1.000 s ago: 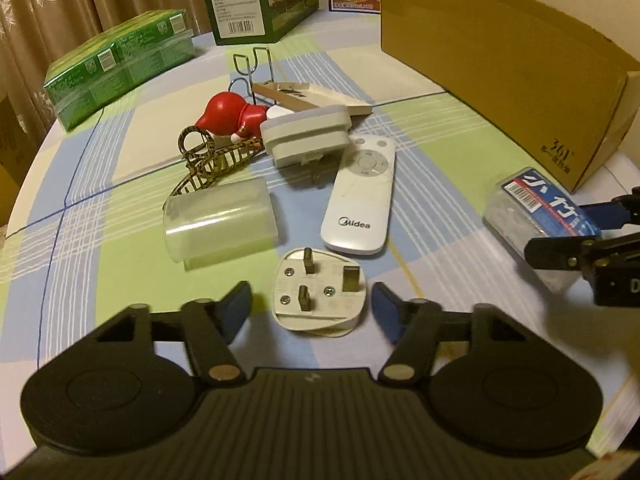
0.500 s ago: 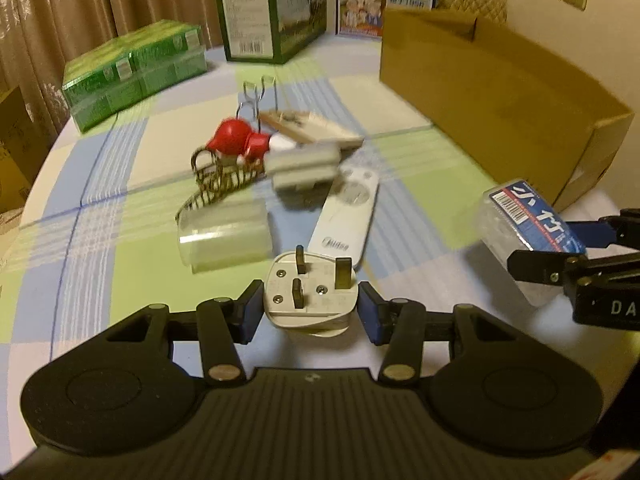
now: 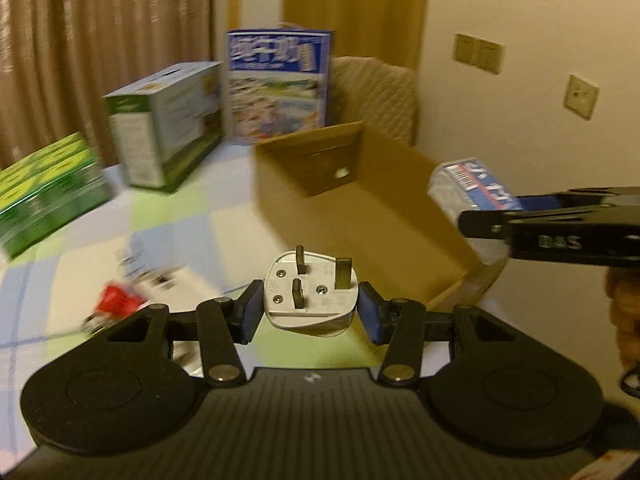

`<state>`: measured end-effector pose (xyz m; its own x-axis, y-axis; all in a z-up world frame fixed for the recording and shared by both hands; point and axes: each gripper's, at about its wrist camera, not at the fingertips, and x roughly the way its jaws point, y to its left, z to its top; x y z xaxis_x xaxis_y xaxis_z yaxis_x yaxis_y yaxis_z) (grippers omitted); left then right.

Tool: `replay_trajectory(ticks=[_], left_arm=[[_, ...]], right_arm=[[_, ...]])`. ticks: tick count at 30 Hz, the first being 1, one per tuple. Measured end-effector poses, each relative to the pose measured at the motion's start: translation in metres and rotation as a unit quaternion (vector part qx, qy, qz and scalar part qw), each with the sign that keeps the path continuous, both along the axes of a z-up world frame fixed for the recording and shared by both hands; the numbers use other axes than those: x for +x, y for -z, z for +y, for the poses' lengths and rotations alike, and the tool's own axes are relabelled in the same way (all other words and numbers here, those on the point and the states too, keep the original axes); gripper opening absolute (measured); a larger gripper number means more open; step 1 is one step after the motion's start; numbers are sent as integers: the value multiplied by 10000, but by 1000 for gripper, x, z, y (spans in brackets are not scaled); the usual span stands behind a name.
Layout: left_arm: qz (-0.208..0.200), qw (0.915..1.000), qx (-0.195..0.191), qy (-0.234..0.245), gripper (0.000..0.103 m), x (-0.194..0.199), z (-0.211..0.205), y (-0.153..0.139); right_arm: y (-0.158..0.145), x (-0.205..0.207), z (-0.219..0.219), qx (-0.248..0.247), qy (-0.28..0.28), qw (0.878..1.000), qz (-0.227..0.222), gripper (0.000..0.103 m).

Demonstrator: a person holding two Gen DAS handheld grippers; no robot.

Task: Organize rigid objects
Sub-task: 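Carry both held items into the cardboard box and open both tools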

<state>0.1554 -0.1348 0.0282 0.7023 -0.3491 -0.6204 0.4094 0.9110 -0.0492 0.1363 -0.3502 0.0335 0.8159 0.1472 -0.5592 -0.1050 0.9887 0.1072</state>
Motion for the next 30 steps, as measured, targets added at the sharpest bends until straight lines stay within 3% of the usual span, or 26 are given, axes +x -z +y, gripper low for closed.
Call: replay_trajectory(ticks=[6, 13, 18, 20, 30], left_arm=[[58, 9996, 10, 285, 45, 32, -57, 7], [121, 9983, 280, 504, 45, 48, -92, 23], [131, 9975, 372, 585, 45, 58, -99, 29], [66, 9976, 373, 575, 51, 58, -99, 27], [-128, 9997, 176, 107, 56, 48, -63, 8]], right_arm=[[18, 33, -53, 127, 200, 9993, 272, 54], [43, 47, -74, 280, 264, 9983, 435, 54], [48, 49, -78, 377, 305, 9979, 426, 54], [49, 49, -79, 402, 330, 9977, 430, 54], [48, 51, -77, 450, 304, 9976, 433, 54]])
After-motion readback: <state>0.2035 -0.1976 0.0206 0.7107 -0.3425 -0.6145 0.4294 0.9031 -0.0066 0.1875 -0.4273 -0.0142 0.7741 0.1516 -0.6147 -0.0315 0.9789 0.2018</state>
